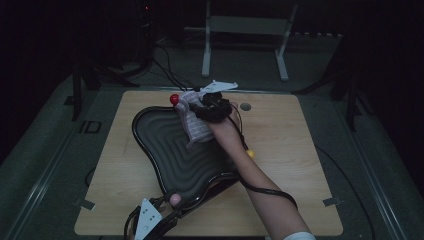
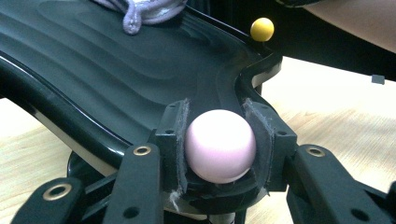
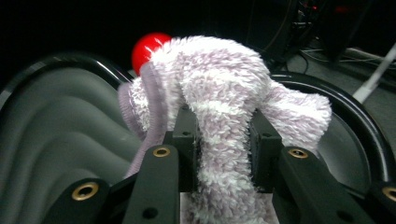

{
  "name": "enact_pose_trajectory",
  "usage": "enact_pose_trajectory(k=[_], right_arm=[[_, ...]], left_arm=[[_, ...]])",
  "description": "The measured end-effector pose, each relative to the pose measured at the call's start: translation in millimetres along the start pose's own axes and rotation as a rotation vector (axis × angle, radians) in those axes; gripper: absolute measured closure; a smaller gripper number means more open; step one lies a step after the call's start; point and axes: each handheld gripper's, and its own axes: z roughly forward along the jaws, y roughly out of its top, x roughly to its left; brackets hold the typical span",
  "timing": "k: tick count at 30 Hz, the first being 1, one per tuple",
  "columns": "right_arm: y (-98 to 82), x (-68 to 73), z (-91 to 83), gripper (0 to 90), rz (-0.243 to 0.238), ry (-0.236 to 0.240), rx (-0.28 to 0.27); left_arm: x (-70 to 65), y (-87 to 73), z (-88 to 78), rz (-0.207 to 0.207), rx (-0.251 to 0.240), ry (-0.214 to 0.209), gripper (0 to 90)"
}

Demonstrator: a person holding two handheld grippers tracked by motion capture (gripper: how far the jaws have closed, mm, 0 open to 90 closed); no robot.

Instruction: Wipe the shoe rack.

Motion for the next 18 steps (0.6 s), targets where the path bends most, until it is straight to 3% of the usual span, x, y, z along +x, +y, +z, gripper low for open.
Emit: enact_pose_trajectory(k=[6, 9, 18], right_arm=[[-8.3, 0.0, 4.8, 69.0, -0.004, -0.002, 0.01], [-13.2, 0.7, 1.4, 69.0, -0.026, -0.017, 0.021], [-35.7, -0.8, -14.4, 69.1, -0.012, -0.025, 0.039]], left_arm=[[-0.5, 0.3, 0.1, -0.003, 0.0, 0.004, 60.0], [-0.3, 0.5, 0.1, 0.001, 0.002, 0.003, 60.0], [-0.6, 0.2, 0.2, -0.003, -0.001, 0.005, 60.0]])
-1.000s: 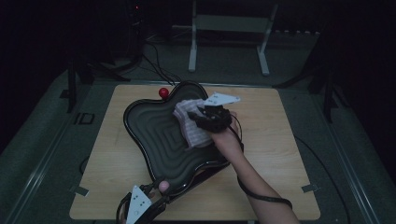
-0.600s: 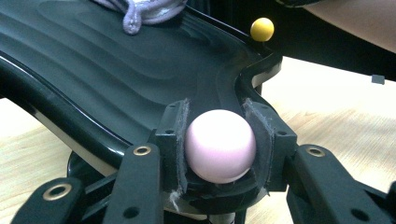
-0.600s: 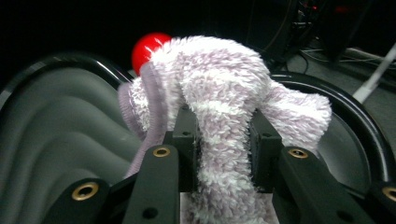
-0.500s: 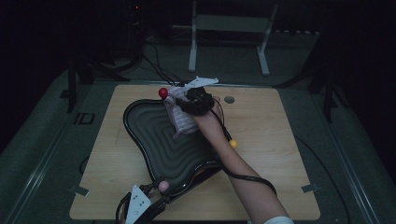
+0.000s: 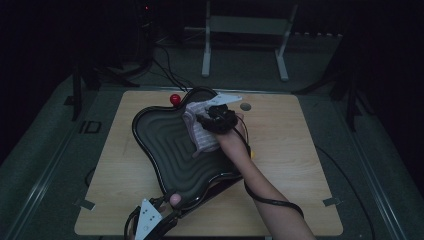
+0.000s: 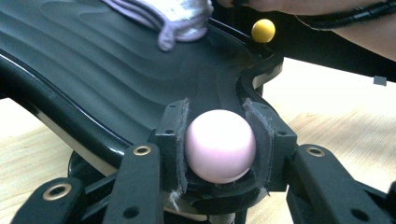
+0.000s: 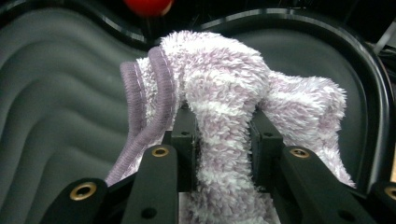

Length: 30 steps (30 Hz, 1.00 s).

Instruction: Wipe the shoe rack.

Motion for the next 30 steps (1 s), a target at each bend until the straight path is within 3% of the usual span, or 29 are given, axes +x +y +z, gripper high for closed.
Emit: enact_pose_trajectory(k=[11, 26, 30], right_arm=[[-42.6, 1.0, -25.3, 68.7, 0.043, 0.02, 0.0], [-89.7, 16.0, -55.0, 69.1, 0.045, 0.026, 0.029], [-101.0, 21.8, -60.0, 69.2, 0.056, 0.012, 0.004]], left_arm=[[-0.1, 0.2, 0.2, -0.002, -0.001, 0.0, 60.0], [-0.8, 0.1, 0.1, -0.002, 0.001, 0.005, 60.0], [-1.2, 0.0, 0.0, -0.004, 0.002, 0.008, 59.9]])
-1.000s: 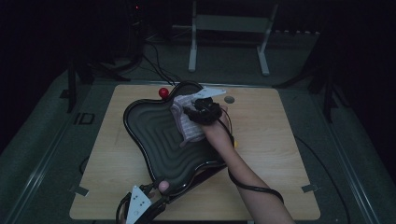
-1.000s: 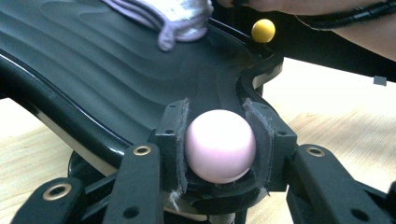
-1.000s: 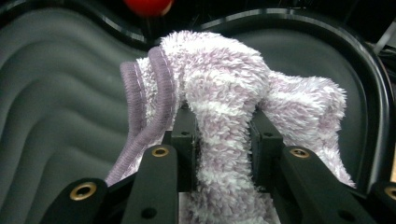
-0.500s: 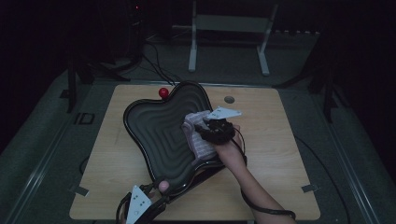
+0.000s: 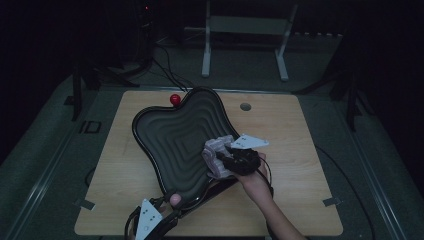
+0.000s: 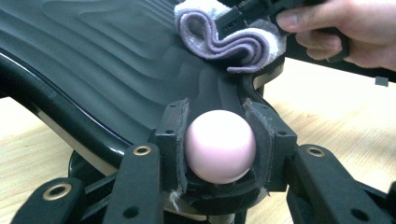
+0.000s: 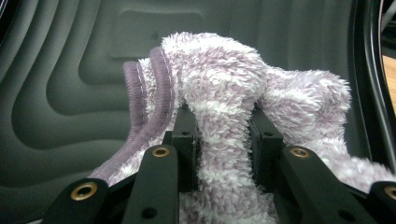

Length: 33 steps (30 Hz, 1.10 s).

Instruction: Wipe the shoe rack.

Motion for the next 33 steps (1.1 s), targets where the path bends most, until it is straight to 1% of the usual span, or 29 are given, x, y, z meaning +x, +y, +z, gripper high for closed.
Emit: enact_pose_trajectory(k=[2, 3, 7, 9, 10, 12, 15, 17, 18, 19, 20, 21, 22, 25, 27, 29, 31, 33], right_arm=[[-1.8, 2.2, -0.1, 69.1, -0.009, -0.014, -0.012], [-1.2, 2.1, 0.2, 68.9, -0.011, -0.013, -0.011], [5.1, -2.7, 0.1, 68.7, 0.007, 0.026, -0.011], [12.7, -3.6, 0.7, 68.7, 0.007, 0.039, -0.02], [18.1, -3.5, 0.9, 68.7, 0.006, 0.049, -0.029], [32.8, -1.3, 2.3, 68.7, -0.021, 0.053, -0.043], [59.6, 0.4, 7.1, 68.6, -0.043, 0.058, -0.066], [78.4, 0.0, 11.7, 68.6, -0.058, 0.051, -0.084], [87.6, -0.6, 14.6, 68.6, -0.056, 0.053, -0.088], [87.6, -0.6, 14.6, 68.6, -0.056, 0.053, -0.088], [96.5, -1.1, 18.1, 68.6, -0.054, 0.053, -0.089], [110.3, -1.4, 24.4, 68.6, -0.058, 0.048, -0.095], [119.1, -0.8, 29.1, 68.5, -0.063, 0.052, -0.093], [135.2, 2.4, 40.9, 68.5, -0.077, 0.05, -0.084], [142.1, 3.0, 50.3, 68.4, -0.077, 0.042, -0.071], [145.7, 1.8, 59.8, 68.1, -0.068, 0.041, -0.06], [146.0, 0.2, 68.7, 67.7, -0.059, 0.029, -0.046], [143.8, -2.0, 75.1, 67.5, -0.043, 0.028, -0.036]], left_arm=[[0.3, -0.1, -0.1, 0.0, -0.001, -0.001, 60.0], [0.3, -0.1, 0.0, -0.001, -0.001, -0.001, 59.9], [0.7, -0.1, 0.0, 0.0, -0.002, -0.004, 59.9], [0.3, -0.2, 0.1, 0.0, -0.004, -0.002, 59.9], [0.6, 0.0, -0.1, 0.0, -0.001, -0.004, 59.9], [0.7, -0.4, 0.0, 0.002, -0.005, -0.004, 60.0], [0.6, -0.6, 0.0, 0.002, -0.006, -0.003, 59.9], [1.2, -0.5, -0.3, 0.005, -0.004, -0.007, 59.9], [1.2, -0.7, -0.3, 0.006, -0.004, -0.006, 59.9], [1.2, -0.7, -0.3, 0.006, -0.004, -0.006, 59.9], [1.0, -0.6, -0.2, 0.004, -0.006, -0.007, 59.9], [1.5, -0.4, -0.4, 0.006, -0.003, -0.009, 59.9], [1.7, -0.5, -0.3, 0.005, -0.004, -0.011, 59.9], [1.8, -0.6, -0.5, 0.004, -0.005, -0.011, 59.9], [2.1, -0.3, -0.6, 0.004, -0.003, -0.013, 59.9], [2.4, -0.6, -1.0, 0.006, -0.003, -0.012, 59.9], [2.5, -0.2, -0.9, 0.005, 0.0, -0.013, 60.0], [2.5, -0.6, -1.0, 0.002, -0.003, -0.012, 60.0]])
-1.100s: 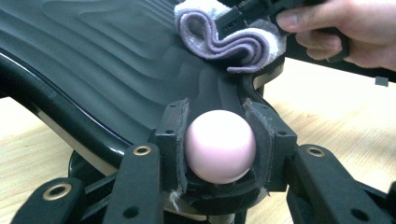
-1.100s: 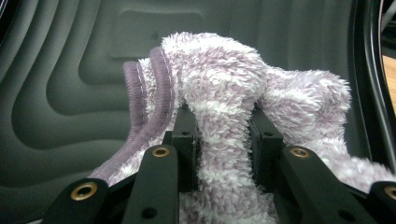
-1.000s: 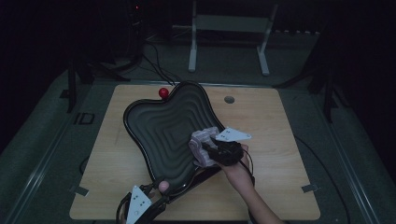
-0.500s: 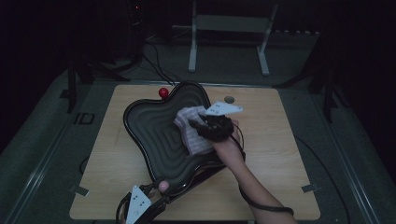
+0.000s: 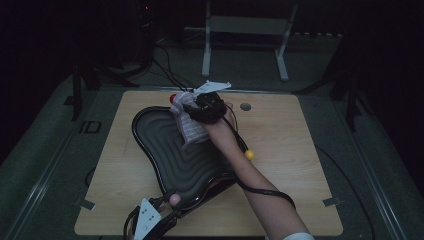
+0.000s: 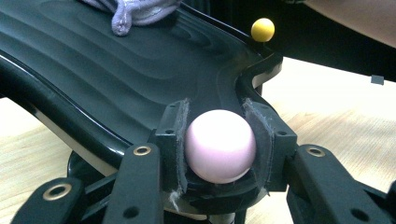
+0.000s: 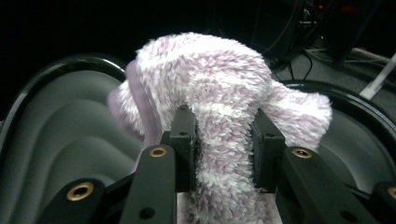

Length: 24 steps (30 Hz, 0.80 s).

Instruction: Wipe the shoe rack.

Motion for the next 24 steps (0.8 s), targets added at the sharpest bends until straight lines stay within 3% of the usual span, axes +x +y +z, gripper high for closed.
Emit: enact_pose_trajectory(k=[4, 10, 24], right_arm=[[-7.4, -2.7, 4.2, 67.6, 0.001, -0.002, 0.013], [-20.8, 1.3, -1.7, 67.5, -0.036, -0.025, 0.017], [-69.0, 5.6, -31.4, 67.5, 0.0, -0.01, 0.014]], left_arm=[[0.0, 0.3, 0.2, 0.002, 0.001, -0.001, 59.9], [-0.8, 0.1, 0.3, 0.003, 0.0, 0.004, 59.9], [-1.1, 0.3, 0.4, 0.002, 0.001, 0.006, 59.9]])
